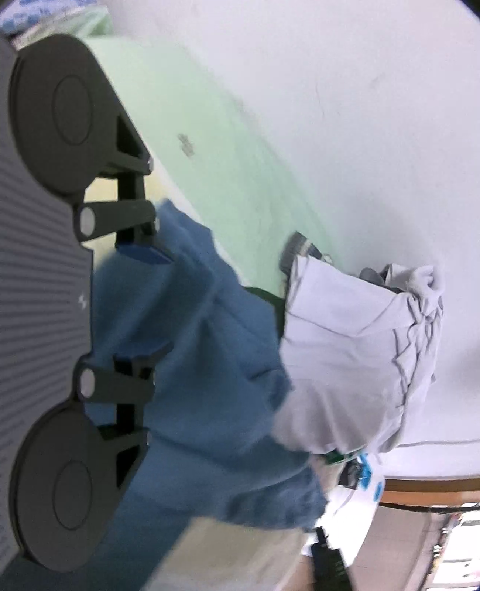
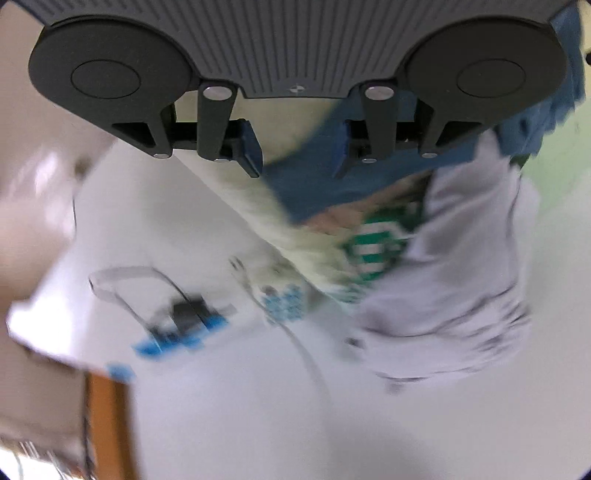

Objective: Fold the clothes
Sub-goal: 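Grasp the sweater edge with the right gripper while the left gripper holds the hem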

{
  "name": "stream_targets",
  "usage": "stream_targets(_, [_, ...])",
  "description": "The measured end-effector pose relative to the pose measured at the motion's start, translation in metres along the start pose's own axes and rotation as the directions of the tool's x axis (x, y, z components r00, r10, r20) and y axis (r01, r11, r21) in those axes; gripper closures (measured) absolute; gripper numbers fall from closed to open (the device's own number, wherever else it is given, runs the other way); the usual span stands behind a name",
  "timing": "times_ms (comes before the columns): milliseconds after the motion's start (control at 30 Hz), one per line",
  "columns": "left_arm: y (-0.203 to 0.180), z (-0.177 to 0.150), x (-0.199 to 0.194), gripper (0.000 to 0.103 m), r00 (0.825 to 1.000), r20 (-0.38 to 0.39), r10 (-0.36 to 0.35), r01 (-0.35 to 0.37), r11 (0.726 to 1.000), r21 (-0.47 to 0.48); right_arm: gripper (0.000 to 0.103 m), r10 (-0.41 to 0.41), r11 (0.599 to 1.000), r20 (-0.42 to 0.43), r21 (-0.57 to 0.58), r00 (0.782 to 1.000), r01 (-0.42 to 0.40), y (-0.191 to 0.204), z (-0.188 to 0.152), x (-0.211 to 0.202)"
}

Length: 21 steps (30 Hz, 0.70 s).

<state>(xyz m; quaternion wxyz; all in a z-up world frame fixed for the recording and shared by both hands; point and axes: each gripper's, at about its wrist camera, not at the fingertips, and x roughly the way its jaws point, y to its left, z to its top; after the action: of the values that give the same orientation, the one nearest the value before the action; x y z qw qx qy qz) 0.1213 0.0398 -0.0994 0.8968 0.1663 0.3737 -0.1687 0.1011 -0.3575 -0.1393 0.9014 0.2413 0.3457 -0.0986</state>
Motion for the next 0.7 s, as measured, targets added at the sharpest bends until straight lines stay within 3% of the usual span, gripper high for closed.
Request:
stream_targets(67, [-0.001,0.008,0.017,0.073,1.0,-0.031,-0.003,0.003,1.0,-0.019,0.058,0.039,0.995,-0.01,0.088,0.999,-0.038,-0.013,0.002,0.004])
stream_targets(167, [0.0,0.01,0.04,0.075,0.997,-0.075,-0.028,0.023,0.998,-0.062,0.058,0.089,0.987,-0.023,0.132,0.996,-0.085,-0.012,0.001,0.016])
stream_targets(267, [0.002,0.009,0.048,0.076,0.994,-0.093,-0.052,0.043,0.995,-0.096,0.058,0.088,0.988,-0.001,0.127,0.996,-0.087,-0.003,0.002,0.025])
stream_targets(433, [0.005,0.008,0.056,0.075,0.993,-0.099,-0.069,0.055,0.989,-0.138,0.059,0.067,0.998,0.042,0.015,0.997,-0.068,0.016,0.001,0.039])
stream_targets(467, [0.005,0.007,0.057,0.074,0.993,-0.098,-0.067,0.053,0.989,-0.142,0.061,0.061,0.998,0.048,-0.018,0.997,-0.06,0.019,0.002,0.042])
stream_targets(500, [0.004,0.006,0.057,0.074,0.993,-0.097,-0.061,0.047,0.989,-0.137,0.081,0.055,0.997,0.054,-0.052,0.997,-0.053,0.022,0.002,0.044])
stream_targets(533, [0.002,0.005,0.057,0.074,0.994,-0.097,-0.053,0.04,0.991,-0.13,0.087,0.05,0.995,0.061,-0.085,0.997,-0.044,0.025,0.002,0.047])
stream_targets(633, [0.001,0.004,0.056,0.073,0.994,-0.103,-0.043,0.03,0.991,-0.129,0.091,0.057,0.989,0.063,-0.142,0.996,-0.047,0.03,0.005,0.048])
stream_targets(700, [0.002,0.003,0.057,0.071,0.993,-0.106,-0.043,0.028,0.991,-0.134,0.092,0.088,0.991,0.069,-0.103,0.994,-0.081,0.023,0.011,0.044])
